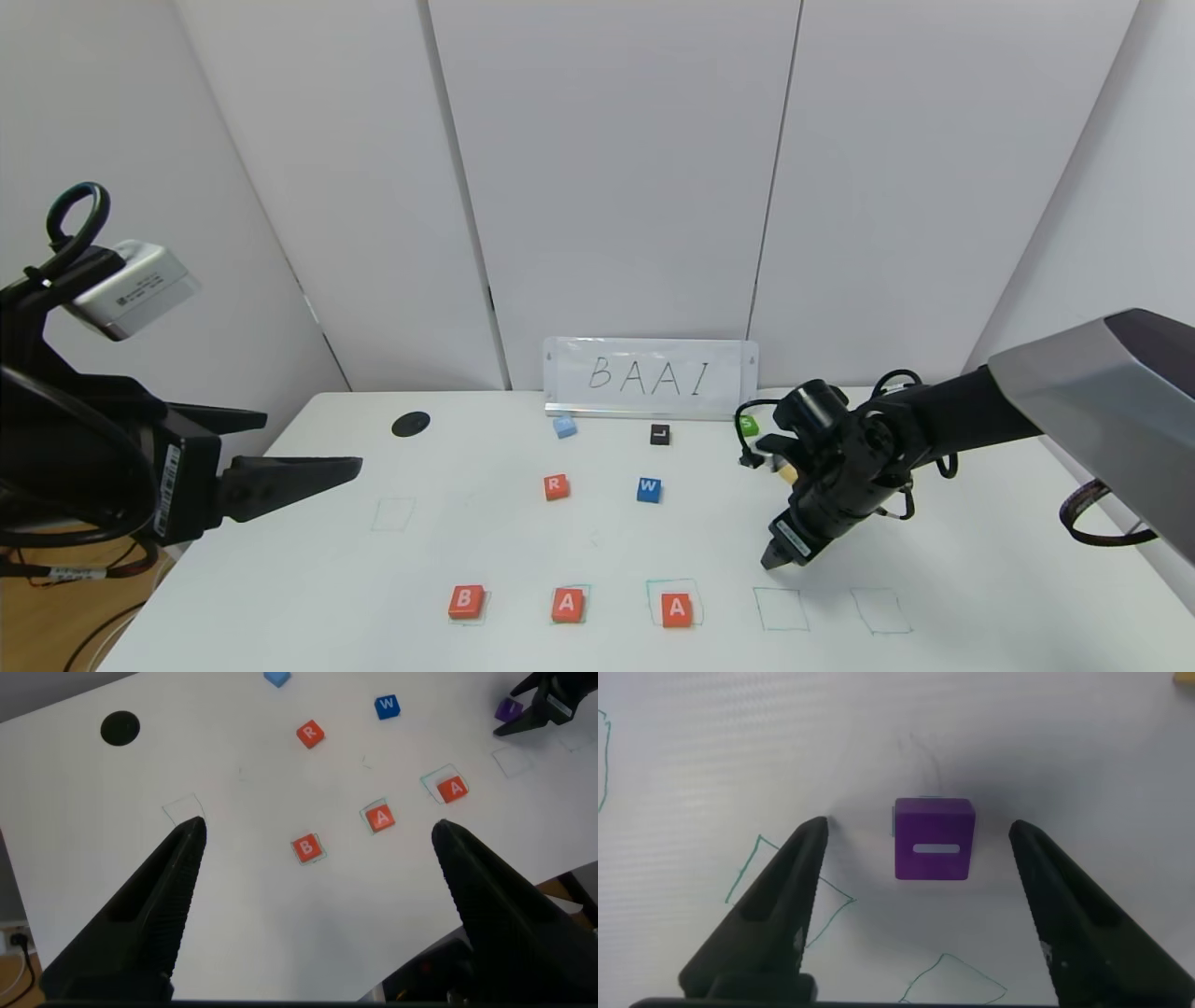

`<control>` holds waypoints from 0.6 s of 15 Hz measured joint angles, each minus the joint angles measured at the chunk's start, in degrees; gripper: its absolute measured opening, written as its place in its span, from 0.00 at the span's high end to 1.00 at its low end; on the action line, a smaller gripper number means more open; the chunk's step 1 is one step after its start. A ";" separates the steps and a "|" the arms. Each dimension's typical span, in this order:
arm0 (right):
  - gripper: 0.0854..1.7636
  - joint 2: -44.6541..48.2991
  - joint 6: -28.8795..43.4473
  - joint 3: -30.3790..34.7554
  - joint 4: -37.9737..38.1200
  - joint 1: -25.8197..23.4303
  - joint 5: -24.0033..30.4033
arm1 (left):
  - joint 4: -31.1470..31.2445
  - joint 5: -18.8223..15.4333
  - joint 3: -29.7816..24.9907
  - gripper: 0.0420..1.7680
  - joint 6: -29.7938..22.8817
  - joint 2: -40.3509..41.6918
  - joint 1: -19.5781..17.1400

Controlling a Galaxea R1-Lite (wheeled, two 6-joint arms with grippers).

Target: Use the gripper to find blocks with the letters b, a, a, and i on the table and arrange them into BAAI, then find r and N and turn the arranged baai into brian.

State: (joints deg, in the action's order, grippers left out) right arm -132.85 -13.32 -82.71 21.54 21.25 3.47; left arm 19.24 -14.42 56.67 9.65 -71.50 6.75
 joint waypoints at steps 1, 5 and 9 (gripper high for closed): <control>0.32 -0.02 -0.02 0.00 0.00 0.00 0.00 | 0.02 0.00 -0.04 0.03 0.02 -0.02 0.00; 0.59 0.02 0.00 0.02 0.44 0.00 0.00 | 0.09 -0.02 -0.06 0.03 0.44 -0.22 0.02; 0.74 0.09 -0.20 0.24 0.57 0.13 0.02 | 0.02 -0.02 -0.37 0.03 0.55 -0.39 0.02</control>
State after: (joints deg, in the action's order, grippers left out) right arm -132.77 -13.52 -82.47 22.11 21.38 3.50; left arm 19.26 -14.45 56.31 10.20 -71.89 6.78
